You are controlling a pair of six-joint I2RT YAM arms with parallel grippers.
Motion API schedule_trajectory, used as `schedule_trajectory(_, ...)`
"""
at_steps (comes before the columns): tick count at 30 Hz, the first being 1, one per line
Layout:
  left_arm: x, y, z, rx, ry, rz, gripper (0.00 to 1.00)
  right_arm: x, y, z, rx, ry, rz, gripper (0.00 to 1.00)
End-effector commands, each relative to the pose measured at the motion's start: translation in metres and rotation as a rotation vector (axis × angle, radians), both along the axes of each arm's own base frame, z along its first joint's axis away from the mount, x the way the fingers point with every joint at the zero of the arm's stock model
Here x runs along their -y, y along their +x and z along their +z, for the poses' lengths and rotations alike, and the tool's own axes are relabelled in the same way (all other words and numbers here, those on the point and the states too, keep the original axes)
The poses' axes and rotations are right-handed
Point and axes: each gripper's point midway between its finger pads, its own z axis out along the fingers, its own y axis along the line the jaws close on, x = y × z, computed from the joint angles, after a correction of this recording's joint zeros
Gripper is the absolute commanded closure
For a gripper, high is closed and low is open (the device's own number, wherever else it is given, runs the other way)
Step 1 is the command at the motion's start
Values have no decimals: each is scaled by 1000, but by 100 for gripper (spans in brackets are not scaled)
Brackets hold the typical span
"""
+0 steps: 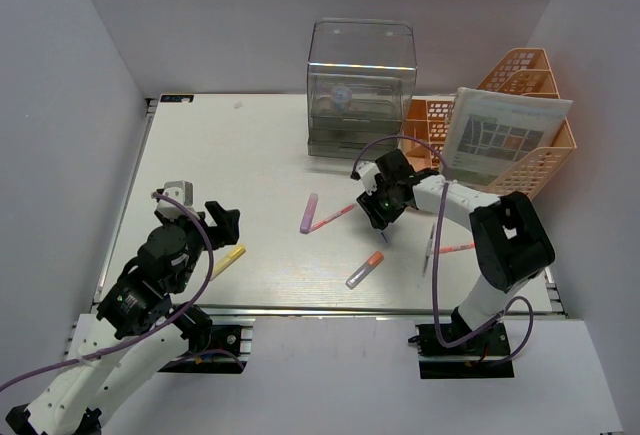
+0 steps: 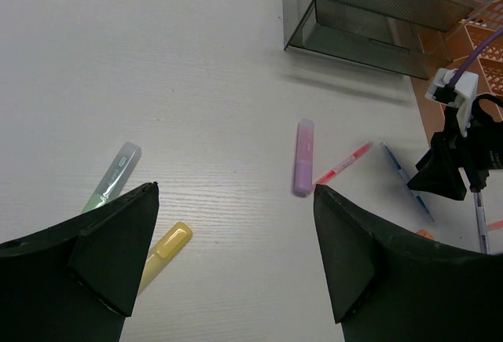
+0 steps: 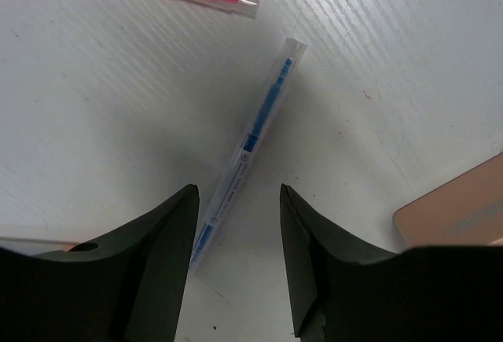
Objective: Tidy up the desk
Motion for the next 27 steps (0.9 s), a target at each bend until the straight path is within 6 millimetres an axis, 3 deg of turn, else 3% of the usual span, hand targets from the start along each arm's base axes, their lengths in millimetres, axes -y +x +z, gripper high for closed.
schedule_trajectory(1, -2, 1, -4, -9, 6, 14, 10, -4, 15, 5, 30, -13, -20, 49)
schedule_trajectory(16, -2, 1, -3, -4, 4, 9, 10, -3, 3, -15, 5, -84, 6, 62)
schedule_trajectory(22, -2, 0, -2, 0, 3, 7, 10, 2, 1, -14, 8, -89, -3, 78)
schedule_trajectory(27, -2, 0, -3, -2, 2, 7, 10, 2, 10, 4, 57, -80, -18, 92)
